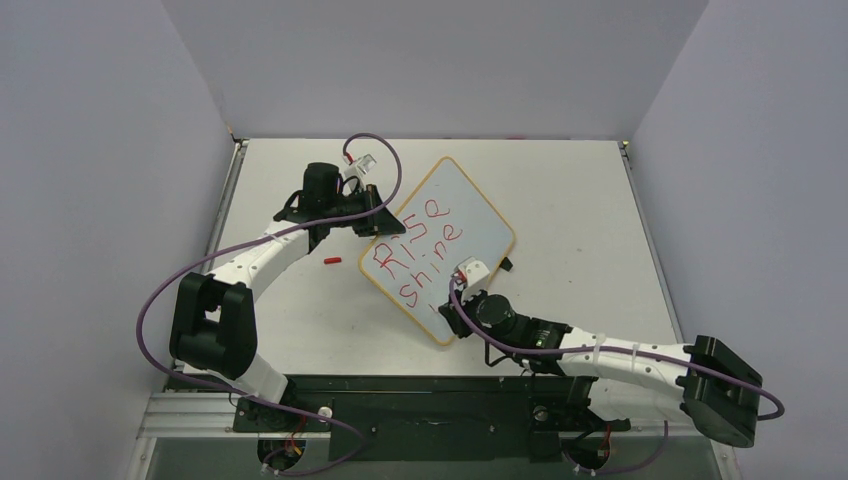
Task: Write a sentence on the whiteboard
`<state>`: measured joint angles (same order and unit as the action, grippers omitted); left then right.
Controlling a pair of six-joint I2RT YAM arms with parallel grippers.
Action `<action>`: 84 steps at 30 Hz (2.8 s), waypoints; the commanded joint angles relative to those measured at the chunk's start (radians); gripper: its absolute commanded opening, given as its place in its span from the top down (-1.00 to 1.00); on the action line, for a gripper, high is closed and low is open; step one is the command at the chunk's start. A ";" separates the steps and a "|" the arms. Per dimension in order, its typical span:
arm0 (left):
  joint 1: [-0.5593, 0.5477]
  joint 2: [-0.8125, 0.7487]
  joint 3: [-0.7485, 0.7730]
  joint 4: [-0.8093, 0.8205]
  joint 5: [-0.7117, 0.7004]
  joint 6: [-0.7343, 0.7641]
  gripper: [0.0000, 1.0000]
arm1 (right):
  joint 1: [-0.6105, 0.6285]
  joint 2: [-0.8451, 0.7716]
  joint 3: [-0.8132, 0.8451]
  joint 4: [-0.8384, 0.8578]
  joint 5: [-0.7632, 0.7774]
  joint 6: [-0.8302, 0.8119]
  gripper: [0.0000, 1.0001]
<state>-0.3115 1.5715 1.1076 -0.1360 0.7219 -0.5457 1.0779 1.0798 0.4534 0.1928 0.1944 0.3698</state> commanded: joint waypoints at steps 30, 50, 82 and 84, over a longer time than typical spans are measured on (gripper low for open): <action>0.012 -0.024 0.006 0.072 -0.032 0.039 1.00 | 0.066 0.076 0.109 -0.094 0.130 -0.013 1.00; 0.012 -0.027 0.007 0.073 -0.030 0.039 1.00 | 0.041 0.139 0.154 -0.150 0.209 -0.001 1.00; 0.012 -0.025 0.005 0.075 -0.031 0.034 1.00 | 0.092 0.121 0.091 -0.189 0.101 0.064 1.00; 0.012 -0.026 0.004 0.076 -0.031 0.035 1.00 | 0.098 0.122 0.096 -0.190 0.096 0.063 1.00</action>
<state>-0.3042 1.5715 1.1053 -0.1223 0.7300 -0.5392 1.1538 1.1801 0.5583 0.0341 0.3901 0.4076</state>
